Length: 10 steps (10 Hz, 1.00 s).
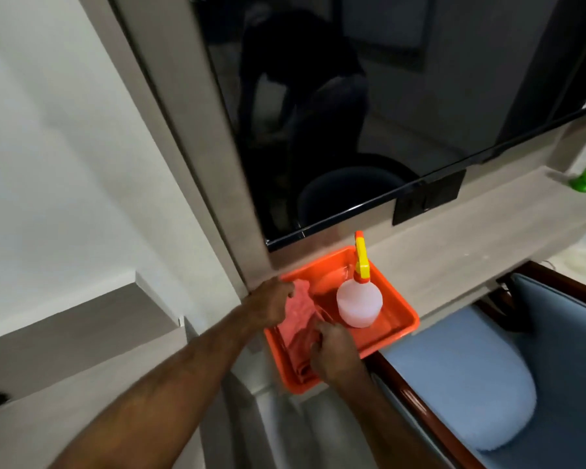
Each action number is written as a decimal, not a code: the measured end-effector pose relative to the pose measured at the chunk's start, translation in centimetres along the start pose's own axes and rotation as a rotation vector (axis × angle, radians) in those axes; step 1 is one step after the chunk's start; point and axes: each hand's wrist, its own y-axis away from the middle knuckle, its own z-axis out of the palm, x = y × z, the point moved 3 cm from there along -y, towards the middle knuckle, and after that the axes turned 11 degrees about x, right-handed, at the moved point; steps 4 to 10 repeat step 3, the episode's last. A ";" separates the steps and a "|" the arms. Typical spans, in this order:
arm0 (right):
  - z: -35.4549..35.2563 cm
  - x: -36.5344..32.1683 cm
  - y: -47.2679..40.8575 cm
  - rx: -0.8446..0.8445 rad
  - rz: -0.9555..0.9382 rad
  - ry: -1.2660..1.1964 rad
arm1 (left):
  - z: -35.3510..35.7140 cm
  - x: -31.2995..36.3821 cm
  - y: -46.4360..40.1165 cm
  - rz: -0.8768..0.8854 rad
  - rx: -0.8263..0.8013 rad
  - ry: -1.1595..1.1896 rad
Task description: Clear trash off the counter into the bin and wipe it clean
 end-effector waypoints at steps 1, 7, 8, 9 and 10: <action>2.5 0.4 -1.3 -0.243 0.025 0.111 | 1.4 -1.0 0.7 0.066 -0.054 -0.197; 2.5 -0.5 -0.9 -0.331 -0.079 0.539 | 0.2 -2.1 4.9 0.229 0.057 -0.352; 2.5 -0.5 -0.9 -0.331 -0.079 0.539 | 0.2 -2.1 4.9 0.229 0.057 -0.352; 2.5 -0.5 -0.9 -0.331 -0.079 0.539 | 0.2 -2.1 4.9 0.229 0.057 -0.352; 2.5 -0.5 -0.9 -0.331 -0.079 0.539 | 0.2 -2.1 4.9 0.229 0.057 -0.352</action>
